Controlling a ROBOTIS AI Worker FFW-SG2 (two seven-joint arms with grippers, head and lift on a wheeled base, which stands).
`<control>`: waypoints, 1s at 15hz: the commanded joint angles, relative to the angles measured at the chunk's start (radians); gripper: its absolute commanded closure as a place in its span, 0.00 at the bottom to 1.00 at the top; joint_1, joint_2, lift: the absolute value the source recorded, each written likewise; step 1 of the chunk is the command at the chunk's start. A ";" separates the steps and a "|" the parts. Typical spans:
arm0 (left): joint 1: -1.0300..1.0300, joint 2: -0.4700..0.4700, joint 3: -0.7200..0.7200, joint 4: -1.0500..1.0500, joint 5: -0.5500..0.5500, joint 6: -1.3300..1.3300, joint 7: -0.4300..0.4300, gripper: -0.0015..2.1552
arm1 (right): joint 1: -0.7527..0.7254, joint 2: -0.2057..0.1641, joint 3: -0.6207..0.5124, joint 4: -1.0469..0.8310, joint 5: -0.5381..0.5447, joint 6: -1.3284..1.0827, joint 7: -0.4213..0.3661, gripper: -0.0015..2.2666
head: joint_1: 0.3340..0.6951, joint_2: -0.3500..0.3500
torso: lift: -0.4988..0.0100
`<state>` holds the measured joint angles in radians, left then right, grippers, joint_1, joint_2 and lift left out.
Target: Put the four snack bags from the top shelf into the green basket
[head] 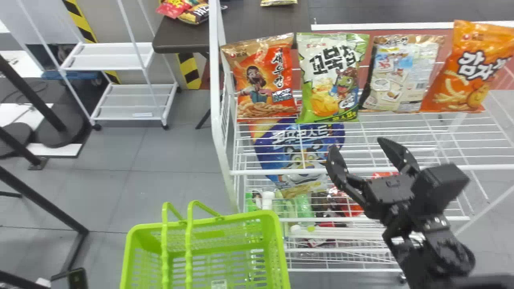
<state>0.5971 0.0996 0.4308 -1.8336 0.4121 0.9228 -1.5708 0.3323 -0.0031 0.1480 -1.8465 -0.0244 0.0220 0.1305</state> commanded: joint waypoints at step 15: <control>-0.048 0.057 -0.007 0.053 0.054 0.003 -0.010 1.00 | -0.800 0.004 0.254 0.865 -0.163 -0.010 0.060 0.04 | 1.00 0.86 | 0.98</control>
<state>0.5528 0.1550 0.4225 -1.7888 0.4644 0.9270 -1.5708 -0.4163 -0.0030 0.3900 -1.0709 -0.1749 0.0350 0.1788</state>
